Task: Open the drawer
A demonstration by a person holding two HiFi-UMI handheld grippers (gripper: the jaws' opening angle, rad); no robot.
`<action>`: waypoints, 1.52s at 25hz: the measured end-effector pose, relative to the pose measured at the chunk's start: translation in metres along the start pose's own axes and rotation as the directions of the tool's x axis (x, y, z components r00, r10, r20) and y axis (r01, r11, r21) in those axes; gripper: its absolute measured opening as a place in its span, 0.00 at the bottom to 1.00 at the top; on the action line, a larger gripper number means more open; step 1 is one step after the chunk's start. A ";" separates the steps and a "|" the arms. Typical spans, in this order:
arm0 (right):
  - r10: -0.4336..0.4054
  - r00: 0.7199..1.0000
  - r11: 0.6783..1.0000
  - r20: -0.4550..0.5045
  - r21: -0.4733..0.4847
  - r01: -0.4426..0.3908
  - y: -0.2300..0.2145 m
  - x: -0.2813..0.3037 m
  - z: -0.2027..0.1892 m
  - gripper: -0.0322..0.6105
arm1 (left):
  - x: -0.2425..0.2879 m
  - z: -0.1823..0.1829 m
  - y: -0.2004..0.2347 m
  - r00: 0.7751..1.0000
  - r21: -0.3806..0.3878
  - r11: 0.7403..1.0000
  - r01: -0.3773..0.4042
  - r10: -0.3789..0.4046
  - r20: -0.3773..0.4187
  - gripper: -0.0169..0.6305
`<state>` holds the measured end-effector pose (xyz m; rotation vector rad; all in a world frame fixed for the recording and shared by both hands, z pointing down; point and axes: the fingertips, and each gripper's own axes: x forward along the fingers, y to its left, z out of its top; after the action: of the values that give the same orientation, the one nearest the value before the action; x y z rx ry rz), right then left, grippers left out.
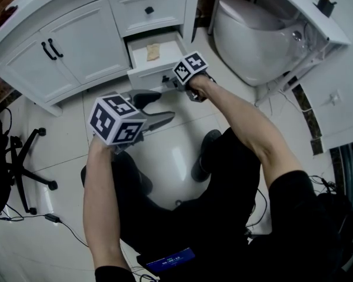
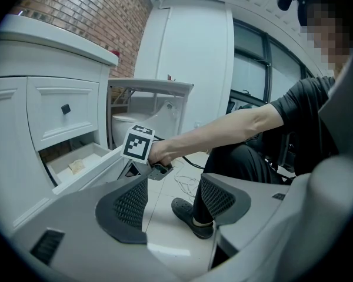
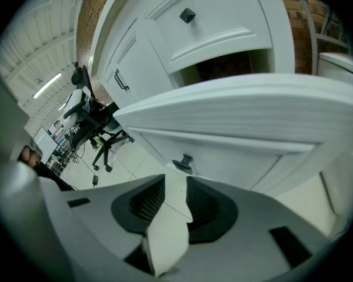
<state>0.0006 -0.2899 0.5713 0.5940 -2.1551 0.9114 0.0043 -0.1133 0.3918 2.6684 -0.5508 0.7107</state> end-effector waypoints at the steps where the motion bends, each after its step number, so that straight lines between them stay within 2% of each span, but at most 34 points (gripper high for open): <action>1: 0.010 1.000 1.000 0.001 -0.003 -0.010 0.003 -0.003 -0.002 0.26 | 0.000 0.000 -0.002 1.000 0.000 1.000 -0.001 0.001 0.001 0.47; 6: 0.070 0.997 0.997 0.019 -0.020 -0.070 0.027 -0.017 -0.009 0.25 | 0.002 0.000 -0.017 1.000 0.010 1.000 0.008 -0.008 0.001 0.47; 12: 0.187 0.980 0.981 0.065 -0.068 -0.183 0.076 -0.040 -0.010 0.24 | 0.000 -0.003 -0.036 1.000 0.017 1.000 0.011 -0.011 0.008 0.47; 20: 0.268 0.959 0.960 0.088 -0.111 -0.258 0.117 -0.066 -0.021 0.24 | -0.005 -0.010 -0.050 1.000 0.014 1.000 0.011 -0.011 0.012 0.47; 29: 0.399 0.909 0.910 0.121 -0.171 -0.377 0.163 -0.103 -0.024 0.24 | -0.009 -0.015 -0.058 1.000 0.012 1.000 0.012 -0.013 0.016 0.47; 33: 0.423 0.896 0.898 0.136 -0.199 -0.393 0.170 -0.117 -0.024 0.24 | -0.012 -0.014 -0.056 1.000 0.009 1.000 0.002 -0.002 0.022 0.47; 38: 0.455 0.879 0.866 0.140 -0.298 -0.401 0.184 -0.140 -0.022 0.24 | -0.019 -0.015 -0.052 0.999 0.003 1.000 -0.009 0.009 0.036 0.47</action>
<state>-0.0165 -0.1361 0.3984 0.0688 -2.6062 0.7933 0.0059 -0.0566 0.3832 2.6875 -0.5719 0.6678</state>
